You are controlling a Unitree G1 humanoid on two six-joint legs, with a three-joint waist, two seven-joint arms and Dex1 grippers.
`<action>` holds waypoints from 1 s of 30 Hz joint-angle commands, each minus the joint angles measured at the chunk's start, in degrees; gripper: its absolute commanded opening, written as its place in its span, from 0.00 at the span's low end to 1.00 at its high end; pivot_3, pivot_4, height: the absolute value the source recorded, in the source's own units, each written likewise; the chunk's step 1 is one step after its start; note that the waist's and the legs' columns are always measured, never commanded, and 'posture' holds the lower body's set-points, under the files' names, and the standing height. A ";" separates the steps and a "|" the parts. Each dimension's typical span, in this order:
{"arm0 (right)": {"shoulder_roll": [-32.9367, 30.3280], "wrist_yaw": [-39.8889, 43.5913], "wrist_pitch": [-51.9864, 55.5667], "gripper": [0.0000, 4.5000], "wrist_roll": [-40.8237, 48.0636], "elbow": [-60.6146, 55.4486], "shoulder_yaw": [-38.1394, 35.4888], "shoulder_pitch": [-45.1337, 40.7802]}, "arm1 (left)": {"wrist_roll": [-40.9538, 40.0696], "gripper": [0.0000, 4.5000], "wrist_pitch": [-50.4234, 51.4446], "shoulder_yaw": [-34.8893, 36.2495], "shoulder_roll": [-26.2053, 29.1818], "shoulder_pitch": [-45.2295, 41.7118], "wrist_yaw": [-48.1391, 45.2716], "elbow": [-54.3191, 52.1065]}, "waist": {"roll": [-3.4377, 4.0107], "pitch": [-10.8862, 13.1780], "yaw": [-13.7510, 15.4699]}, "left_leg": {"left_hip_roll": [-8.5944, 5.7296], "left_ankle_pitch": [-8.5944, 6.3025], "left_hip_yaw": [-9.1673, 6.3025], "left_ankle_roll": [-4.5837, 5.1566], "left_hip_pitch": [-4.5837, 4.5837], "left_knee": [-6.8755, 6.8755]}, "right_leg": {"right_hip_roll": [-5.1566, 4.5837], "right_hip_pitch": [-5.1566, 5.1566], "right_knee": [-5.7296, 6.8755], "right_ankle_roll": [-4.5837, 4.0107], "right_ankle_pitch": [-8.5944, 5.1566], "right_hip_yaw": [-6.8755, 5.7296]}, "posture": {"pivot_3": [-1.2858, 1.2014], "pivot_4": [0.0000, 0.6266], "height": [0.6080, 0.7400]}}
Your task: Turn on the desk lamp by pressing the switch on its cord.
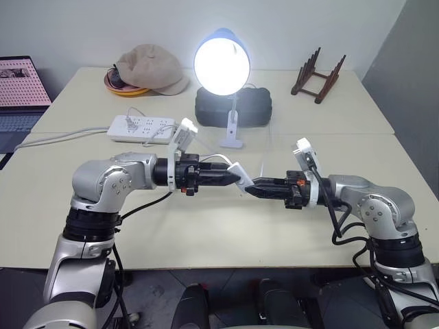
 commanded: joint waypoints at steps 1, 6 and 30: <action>-1.25 2.03 -3.36 0.08 -1.89 2.80 0.17 -3.48 | 0.44 0.61 -1.75 3.79 4.82 4.67 0.37 -4.31 | 0.00 0.00 -0.43 | 0.00 0.00 0.00 0.00 0.01 0.00 | 0.00 -0.01 0.01 0.00 0.00 0.01 | 0.52 0.24 1.00; -2.11 4.16 -10.52 0.08 -9.93 10.68 4.98 -6.98 | 1.43 0.82 -4.69 8.50 6.78 9.80 5.28 -9.60 | 0.00 0.00 -0.47 | 0.01 0.00 -0.01 0.00 0.00 -0.01 | -0.01 -0.01 0.00 -0.06 -0.04 -0.02 | 0.52 0.24 1.00; -8.75 18.85 -41.36 0.76 -36.06 30.74 16.79 -13.91 | 5.81 1.00 -12.53 24.89 11.60 41.73 23.56 -46.85 | 0.01 0.03 -0.23 | -0.02 0.00 0.18 -0.02 0.04 0.03 | -0.12 -0.03 -0.05 -0.26 -0.14 0.14 | 0.52 0.24 1.00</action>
